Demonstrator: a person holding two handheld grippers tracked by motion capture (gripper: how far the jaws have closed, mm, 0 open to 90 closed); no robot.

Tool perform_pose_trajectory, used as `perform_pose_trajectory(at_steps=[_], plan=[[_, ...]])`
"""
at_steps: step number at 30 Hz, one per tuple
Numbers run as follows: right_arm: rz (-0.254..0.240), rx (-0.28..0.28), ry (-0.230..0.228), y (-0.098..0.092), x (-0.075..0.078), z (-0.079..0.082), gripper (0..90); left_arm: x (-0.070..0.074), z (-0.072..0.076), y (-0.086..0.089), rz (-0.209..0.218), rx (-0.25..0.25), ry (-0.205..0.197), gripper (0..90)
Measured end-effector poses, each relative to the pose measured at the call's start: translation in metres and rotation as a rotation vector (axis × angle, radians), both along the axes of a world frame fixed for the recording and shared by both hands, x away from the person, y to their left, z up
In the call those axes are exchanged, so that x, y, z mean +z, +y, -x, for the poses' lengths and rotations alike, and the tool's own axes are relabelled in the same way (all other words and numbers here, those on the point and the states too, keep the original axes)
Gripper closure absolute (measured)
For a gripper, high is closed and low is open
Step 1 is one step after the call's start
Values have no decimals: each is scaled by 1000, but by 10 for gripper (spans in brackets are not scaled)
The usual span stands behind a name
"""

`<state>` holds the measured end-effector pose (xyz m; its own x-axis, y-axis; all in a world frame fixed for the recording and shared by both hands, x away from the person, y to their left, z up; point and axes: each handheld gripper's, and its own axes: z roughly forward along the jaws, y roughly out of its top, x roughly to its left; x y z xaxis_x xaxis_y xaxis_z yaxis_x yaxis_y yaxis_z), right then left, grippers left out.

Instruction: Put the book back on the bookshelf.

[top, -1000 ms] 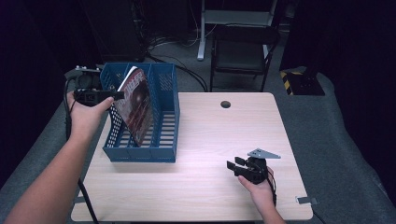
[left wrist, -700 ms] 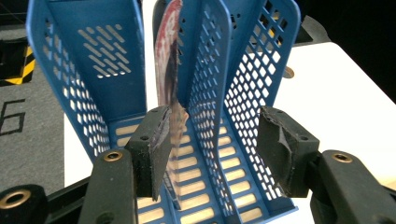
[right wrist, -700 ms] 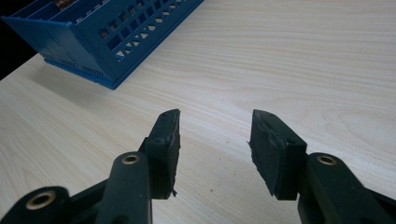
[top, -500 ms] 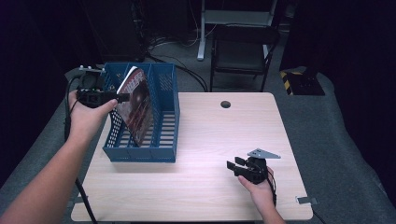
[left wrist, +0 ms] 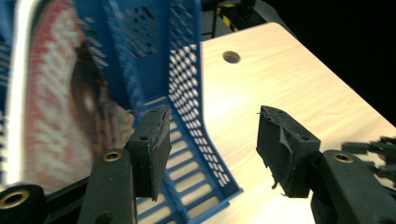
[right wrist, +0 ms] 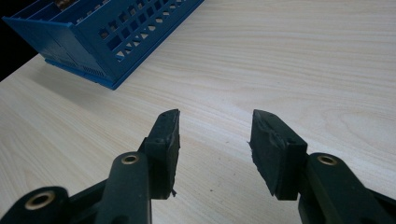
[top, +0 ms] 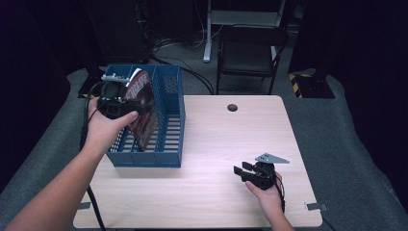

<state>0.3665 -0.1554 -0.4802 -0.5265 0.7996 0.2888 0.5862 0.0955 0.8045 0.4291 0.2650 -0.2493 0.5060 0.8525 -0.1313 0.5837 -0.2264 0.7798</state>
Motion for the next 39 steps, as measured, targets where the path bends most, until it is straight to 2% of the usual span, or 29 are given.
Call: perform_pose_trajectory(at_steps=[1, 8, 12, 15, 18, 19, 20, 21, 22, 23, 25, 26, 28, 31, 32, 34, 37, 39], plan=[[-1, 0, 2, 0, 0, 0, 523, 0, 1, -2, -11, -17, 6, 445], [4, -3, 5, -1, 0, 0, 522, -10, 7, -13, -15, -81, 10, 445], [7, 0, 3, -1, -1, -1, 523, -21, 12, -20, 8, -114, 17, 444], [7, -3, 3, 0, 0, 0, 523, -29, 16, -24, 3, -135, 20, 444], [4, -3, 3, 0, 0, 0, 523, -39, 22, -27, 2, -158, 26, 443], [-1, -3, 6, 0, 0, 0, 523, -48, 27, -29, 8, -175, 32, 442], [-1, -3, 6, 0, 0, 0, 523, -48, 27, -29, 8, -175, 32, 442], [-2, -5, 4, -1, 0, 0, 523, -54, 30, -30, 21, -178, 31, 442], [1, -5, 1, -1, 0, 0, 523, -59, 32, -31, 19, -188, 42, 442], [4, -5, 6, -1, 0, 0, 523, -68, 36, -34, 7, -194, 36, 442], [4, -4, 3, 0, 0, 0, 522, -73, 37, -36, 2, -202, 36, 442], [6, -2, -1, 0, 0, 0, 523, -80, 40, -37, 13, -206, 41, 442], [6, -3, -1, 0, 0, 0, 523, -85, 43, -39, 22, -209, 46, 442], [5, -6, 6, 0, 0, 0, 523, -94, 47, -40, 14, -220, 51, 442], [5, -6, 6, 0, 0, 0, 522, -102, 50, -41, 24, -230, 59, 442], [6, -5, 3, 0, 0, 0, 523, -104, 52, -41, 32, -230, 64, 442], [4, -3, -1, 0, 0, 0, 522, -113, 57, -39, 74, -246, 72, 442], [0, -2, 1, 0, 0, 0, 522, -123, 62, -39, 71, -254, 76, 441]])
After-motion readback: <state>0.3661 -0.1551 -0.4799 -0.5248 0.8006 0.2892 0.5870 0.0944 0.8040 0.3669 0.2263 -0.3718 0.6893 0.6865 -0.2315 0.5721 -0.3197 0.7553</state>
